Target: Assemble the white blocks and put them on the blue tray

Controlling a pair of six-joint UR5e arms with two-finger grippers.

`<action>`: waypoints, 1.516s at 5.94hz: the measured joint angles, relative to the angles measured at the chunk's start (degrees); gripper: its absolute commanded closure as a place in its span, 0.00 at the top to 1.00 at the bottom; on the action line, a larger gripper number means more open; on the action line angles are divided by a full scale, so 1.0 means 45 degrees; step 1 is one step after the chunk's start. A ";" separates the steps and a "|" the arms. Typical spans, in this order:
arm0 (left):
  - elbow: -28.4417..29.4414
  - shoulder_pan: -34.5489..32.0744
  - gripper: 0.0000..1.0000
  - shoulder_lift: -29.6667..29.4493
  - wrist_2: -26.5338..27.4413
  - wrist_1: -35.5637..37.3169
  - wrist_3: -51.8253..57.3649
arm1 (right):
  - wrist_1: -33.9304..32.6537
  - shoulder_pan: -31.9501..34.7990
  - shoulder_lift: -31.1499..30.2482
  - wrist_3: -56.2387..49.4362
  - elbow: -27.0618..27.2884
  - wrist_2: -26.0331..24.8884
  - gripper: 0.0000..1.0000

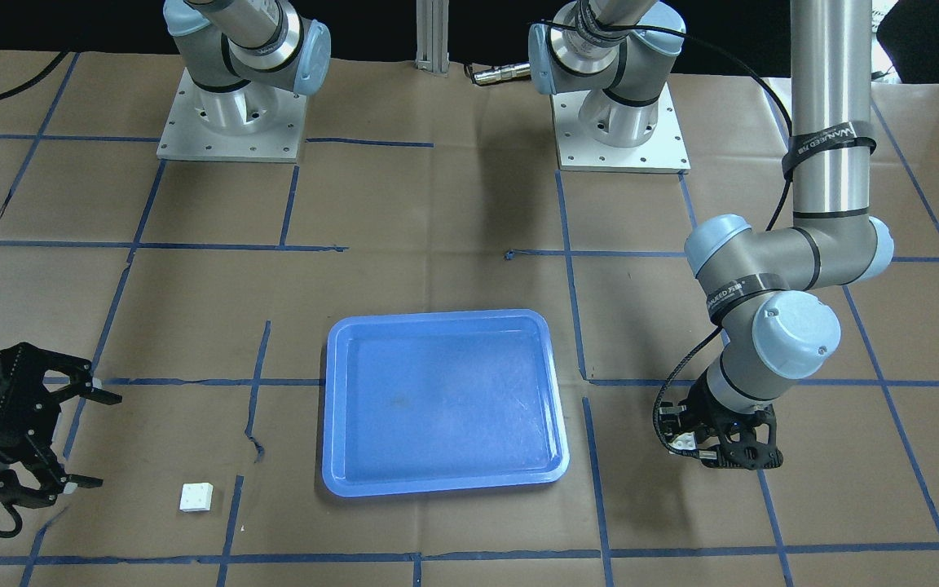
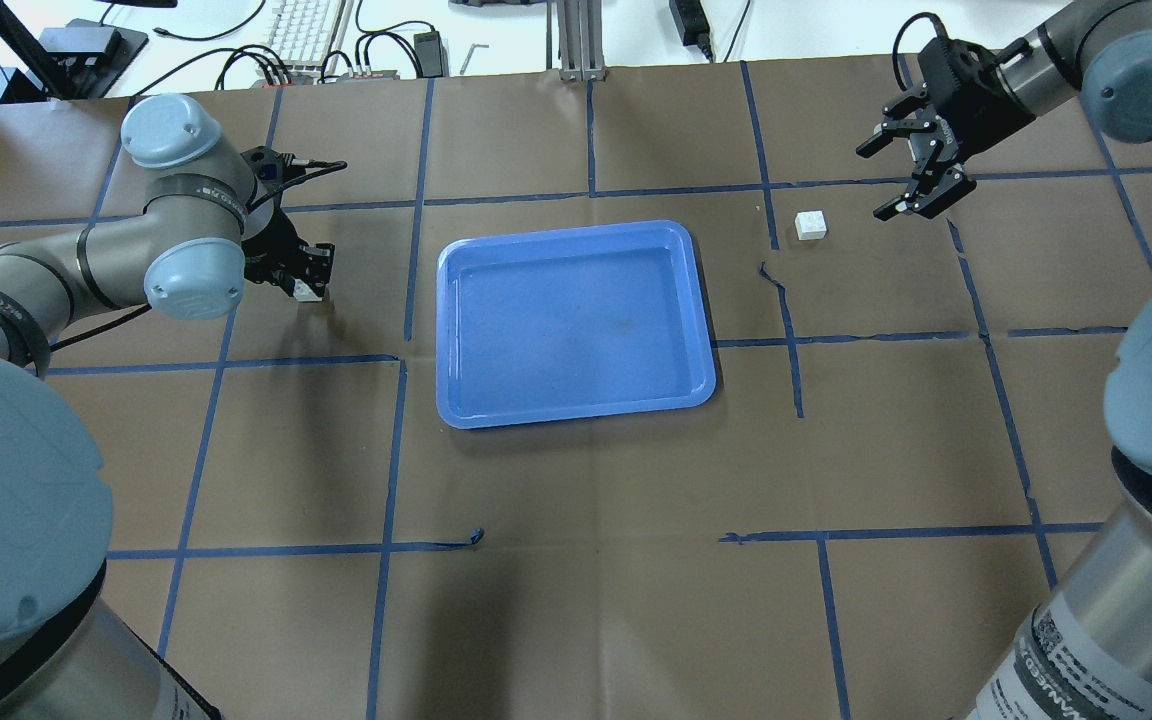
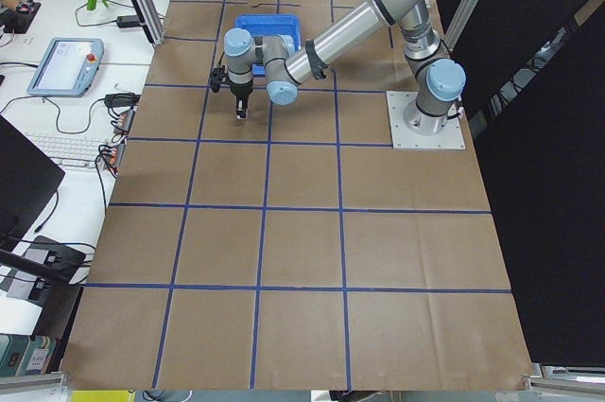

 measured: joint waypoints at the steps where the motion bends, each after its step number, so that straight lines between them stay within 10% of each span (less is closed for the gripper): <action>1: -0.0013 -0.0645 0.03 0.0569 0.0007 -0.0083 0.0449 | -0.0616 -0.0016 0.0612 -0.0573 0.0226 0.0543 1.00; 7: -0.0401 -0.5394 0.05 0.0986 -0.0077 -0.0358 1.3380 | -0.2275 0.0108 0.2088 -0.1355 0.0286 0.0860 0.99; 9: -0.0417 -0.6089 0.05 0.0477 -0.0001 -0.0156 1.4448 | -0.2221 0.0178 0.2037 -0.1319 0.0272 0.1001 0.68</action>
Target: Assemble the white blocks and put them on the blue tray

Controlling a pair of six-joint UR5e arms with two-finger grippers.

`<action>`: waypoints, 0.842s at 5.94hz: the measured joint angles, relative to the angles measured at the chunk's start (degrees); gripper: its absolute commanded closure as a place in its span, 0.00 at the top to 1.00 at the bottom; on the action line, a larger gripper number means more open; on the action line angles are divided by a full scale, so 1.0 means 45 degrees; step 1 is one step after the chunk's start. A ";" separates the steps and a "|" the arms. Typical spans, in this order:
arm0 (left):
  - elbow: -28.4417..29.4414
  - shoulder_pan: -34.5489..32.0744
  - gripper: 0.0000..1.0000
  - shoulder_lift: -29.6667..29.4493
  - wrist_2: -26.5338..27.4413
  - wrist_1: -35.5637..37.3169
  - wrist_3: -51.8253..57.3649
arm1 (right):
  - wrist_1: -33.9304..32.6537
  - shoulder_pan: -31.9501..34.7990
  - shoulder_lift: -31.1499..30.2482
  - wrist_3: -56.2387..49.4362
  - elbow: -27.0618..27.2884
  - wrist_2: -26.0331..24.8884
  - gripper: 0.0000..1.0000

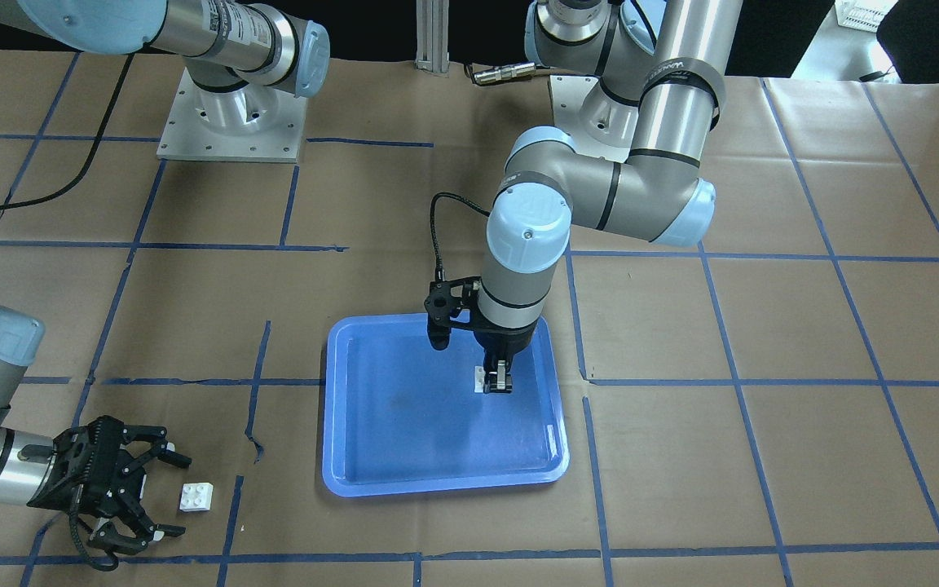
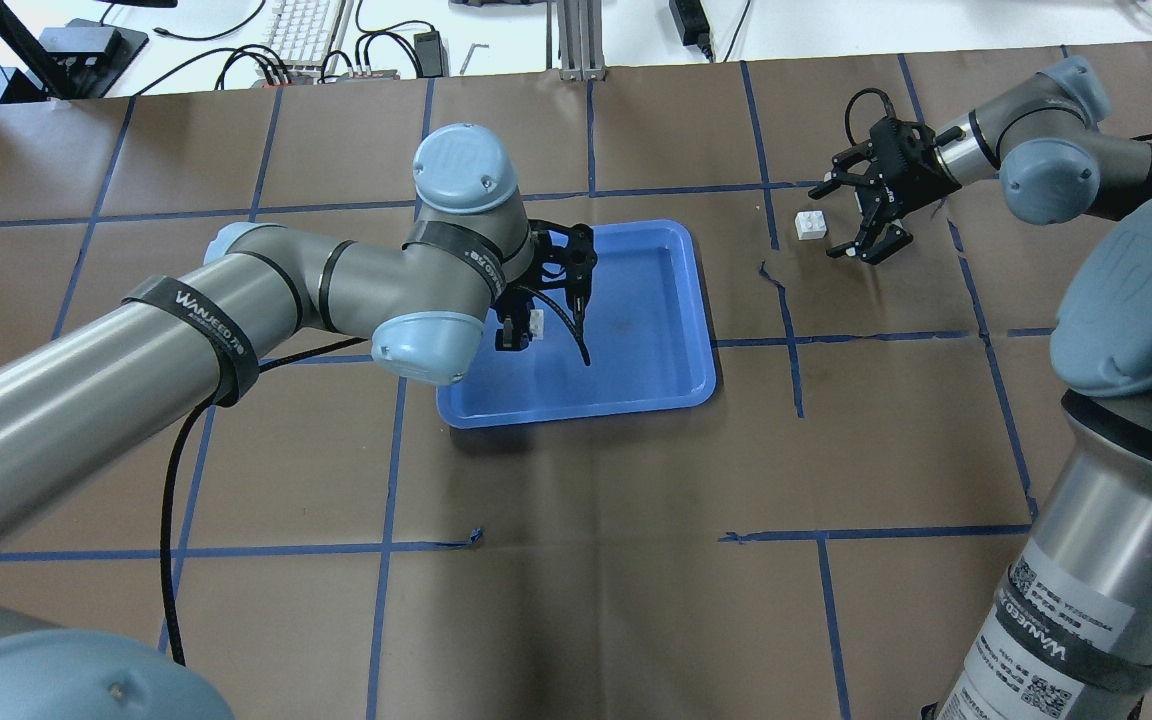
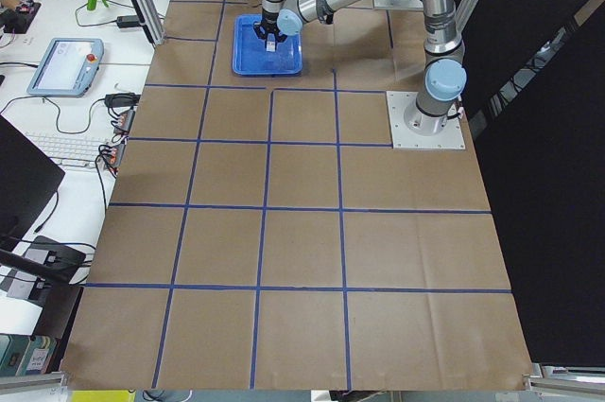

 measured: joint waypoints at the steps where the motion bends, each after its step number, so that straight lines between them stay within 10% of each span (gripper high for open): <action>1: 0.0004 -0.0145 0.12 -0.0372 0.0003 0.0400 -0.0013 | 0.0007 0.0009 -0.0005 0.0005 -0.0004 0.0205 0.53; 2: 0.0001 -0.0184 0.99 -0.0631 -0.0031 0.0691 -0.0098 | 0.0002 0.0014 -0.0009 -0.0012 -0.0005 0.0305 0.41; 5: 0.0142 -0.0137 1.00 -0.0370 -0.0022 0.0364 -0.0370 | -0.0103 0.0016 -0.0038 -0.0079 -0.0028 0.0345 0.29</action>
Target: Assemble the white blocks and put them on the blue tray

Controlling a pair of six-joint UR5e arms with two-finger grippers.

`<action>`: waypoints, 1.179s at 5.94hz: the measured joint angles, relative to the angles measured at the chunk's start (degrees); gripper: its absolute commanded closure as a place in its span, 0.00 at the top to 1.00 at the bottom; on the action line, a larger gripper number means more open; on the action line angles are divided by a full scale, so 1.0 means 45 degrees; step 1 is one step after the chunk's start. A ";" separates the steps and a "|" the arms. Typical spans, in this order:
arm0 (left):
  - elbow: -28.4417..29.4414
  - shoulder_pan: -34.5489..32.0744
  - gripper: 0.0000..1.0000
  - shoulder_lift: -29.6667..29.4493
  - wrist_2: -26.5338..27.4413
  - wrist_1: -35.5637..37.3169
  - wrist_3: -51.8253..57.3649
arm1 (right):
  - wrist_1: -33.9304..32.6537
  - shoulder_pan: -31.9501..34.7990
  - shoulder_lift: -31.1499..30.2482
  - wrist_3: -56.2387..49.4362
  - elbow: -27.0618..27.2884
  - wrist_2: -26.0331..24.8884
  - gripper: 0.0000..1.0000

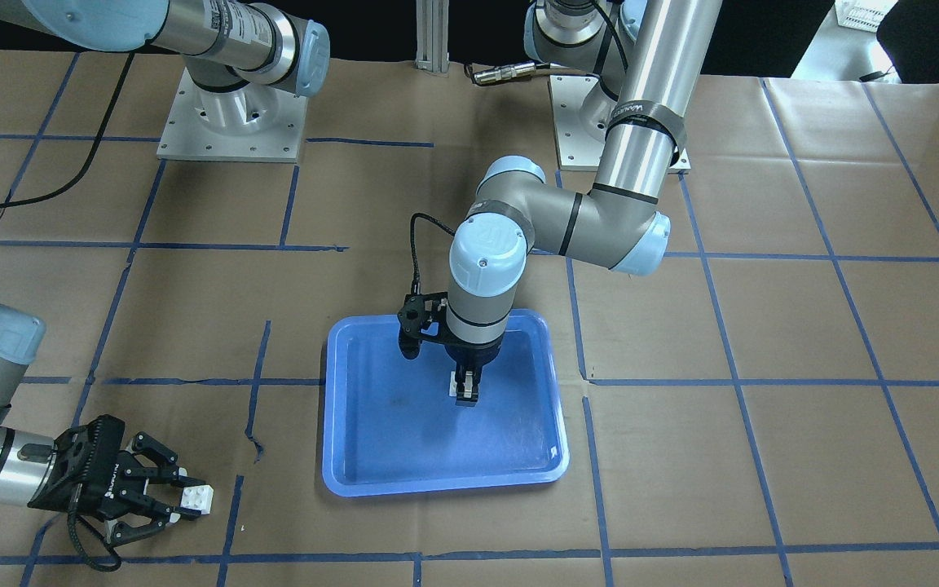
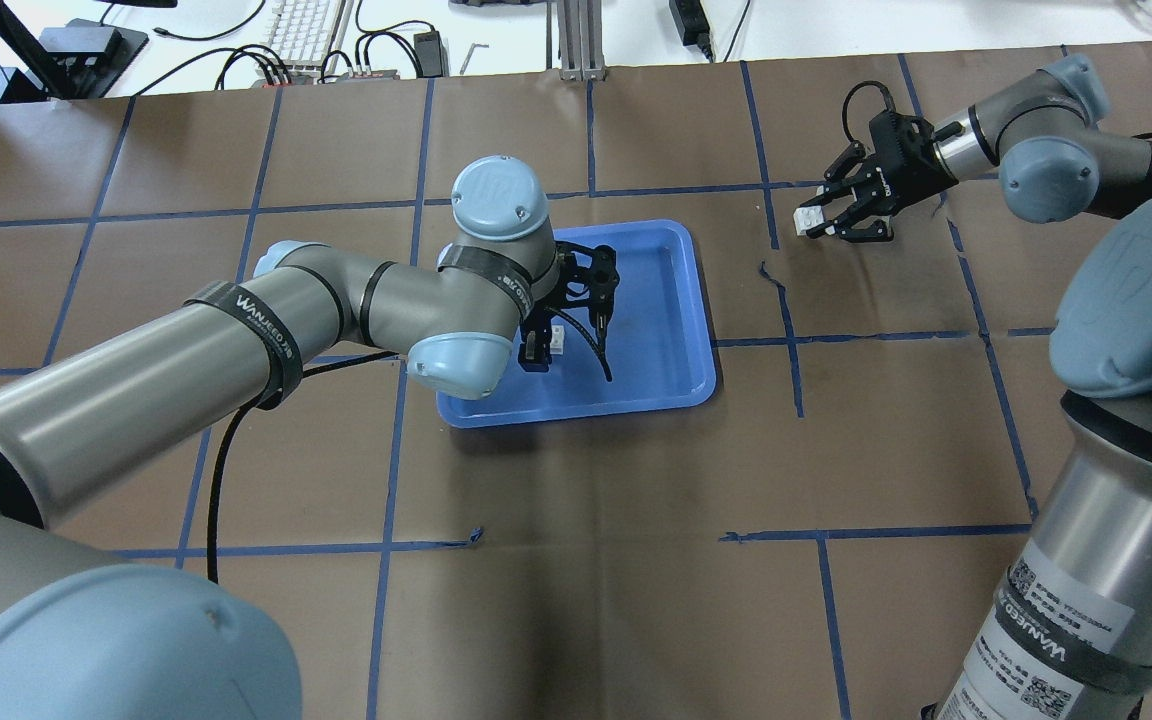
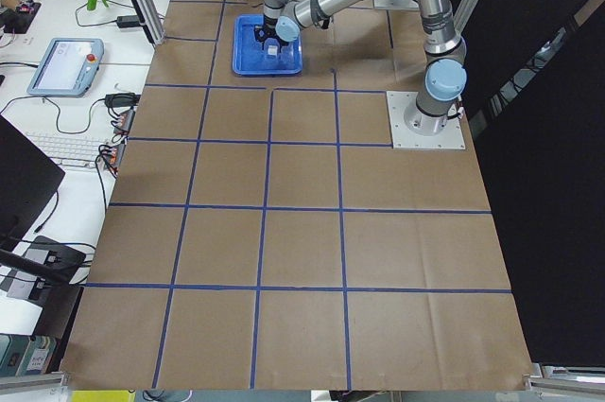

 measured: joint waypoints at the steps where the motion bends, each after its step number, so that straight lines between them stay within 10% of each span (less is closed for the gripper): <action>1: 0.0131 0.0236 1.00 0.1095 0.0022 -0.1380 0.0002 | -0.0011 0.0000 -0.0115 0.0049 -0.0018 0.0002 0.28; 4: 0.1753 0.1947 1.00 0.5702 0.0053 -0.9789 -0.0239 | 0.1024 0.0100 -0.1578 0.0724 0.0082 -0.0031 0.28; 7: 0.2448 0.2926 1.00 0.6974 0.0139 -1.1533 -0.6765 | 0.0893 0.1685 -0.4239 0.2993 0.2505 0.0010 0.29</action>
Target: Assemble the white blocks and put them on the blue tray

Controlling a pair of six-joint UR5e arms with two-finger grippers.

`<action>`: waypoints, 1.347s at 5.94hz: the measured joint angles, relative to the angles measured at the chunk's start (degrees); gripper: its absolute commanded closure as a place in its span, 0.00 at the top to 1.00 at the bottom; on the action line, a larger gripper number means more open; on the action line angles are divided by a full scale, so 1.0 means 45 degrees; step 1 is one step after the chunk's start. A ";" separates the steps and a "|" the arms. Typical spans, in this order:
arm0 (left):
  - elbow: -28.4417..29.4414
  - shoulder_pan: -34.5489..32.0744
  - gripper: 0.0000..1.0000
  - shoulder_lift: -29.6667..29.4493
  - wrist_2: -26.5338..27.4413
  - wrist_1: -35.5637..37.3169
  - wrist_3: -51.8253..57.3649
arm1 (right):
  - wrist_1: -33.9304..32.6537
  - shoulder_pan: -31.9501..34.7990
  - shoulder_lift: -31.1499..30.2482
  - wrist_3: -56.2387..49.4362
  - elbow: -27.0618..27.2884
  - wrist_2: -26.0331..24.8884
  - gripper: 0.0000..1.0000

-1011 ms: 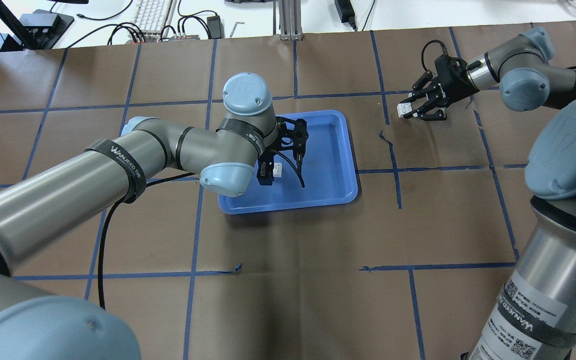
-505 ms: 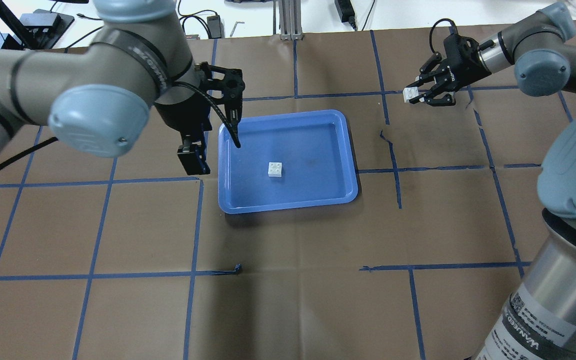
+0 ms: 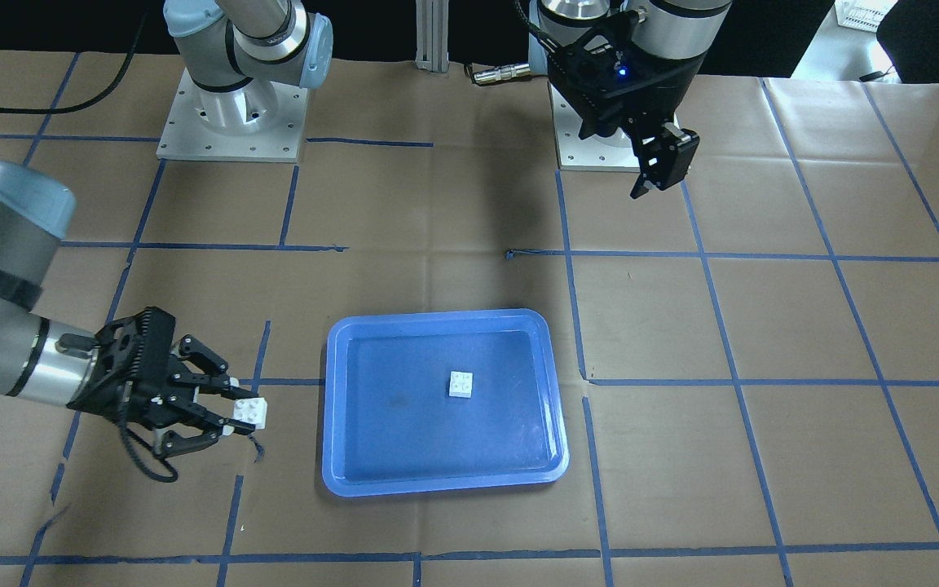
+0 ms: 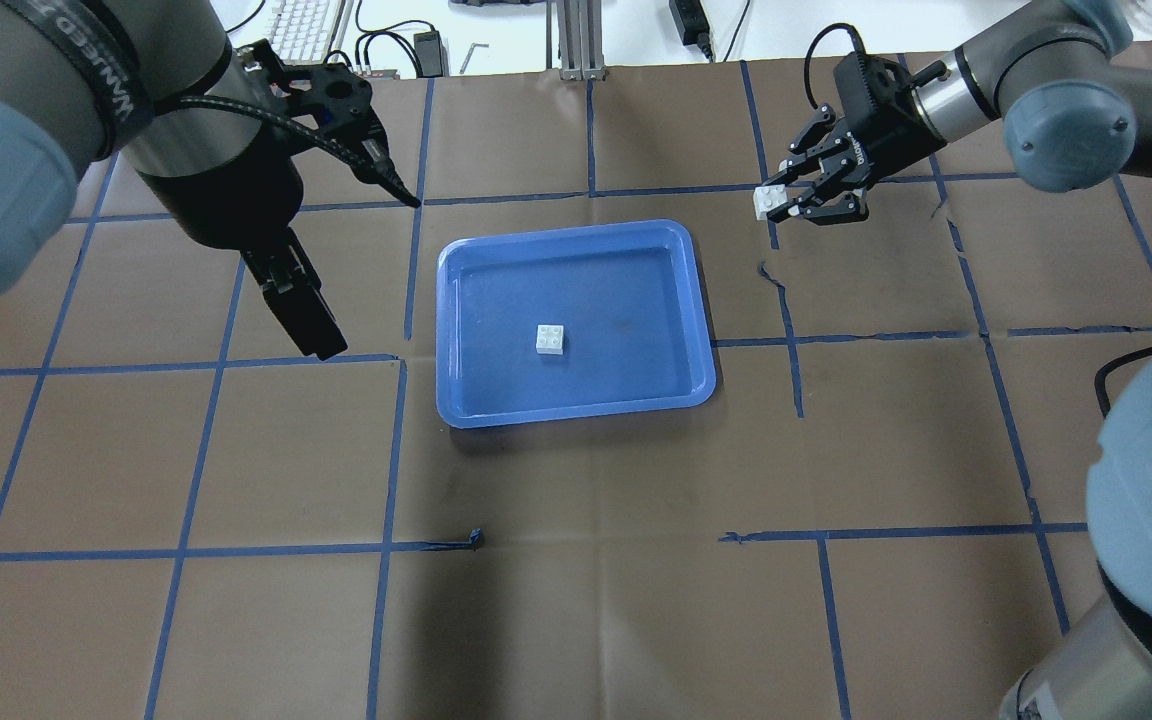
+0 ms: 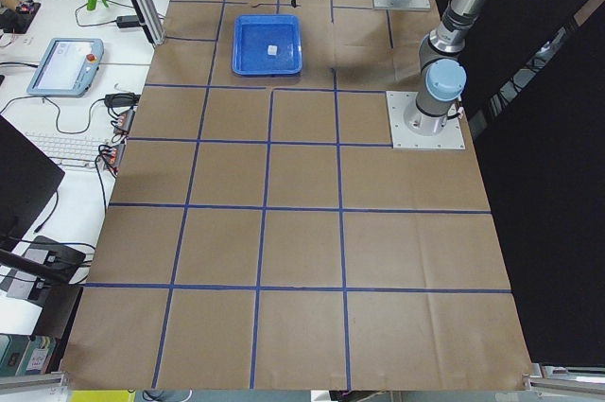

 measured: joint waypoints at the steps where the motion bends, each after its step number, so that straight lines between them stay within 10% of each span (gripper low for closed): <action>1: 0.0030 0.0399 1.00 0.0055 -0.0019 0.0343 -0.2621 | -0.1947 0.0793 -0.0418 0.1595 0.1203 0.0047 0.29; 4: -0.0054 0.0555 1.00 0.0270 -0.0017 0.1416 -0.9624 | -0.8779 0.3393 0.0144 0.7064 0.3391 -0.0066 0.29; 8: -0.0273 0.0586 1.00 0.0517 0.0000 0.1462 -1.0309 | -1.1576 0.3957 0.1717 0.7719 0.4379 -0.0078 0.29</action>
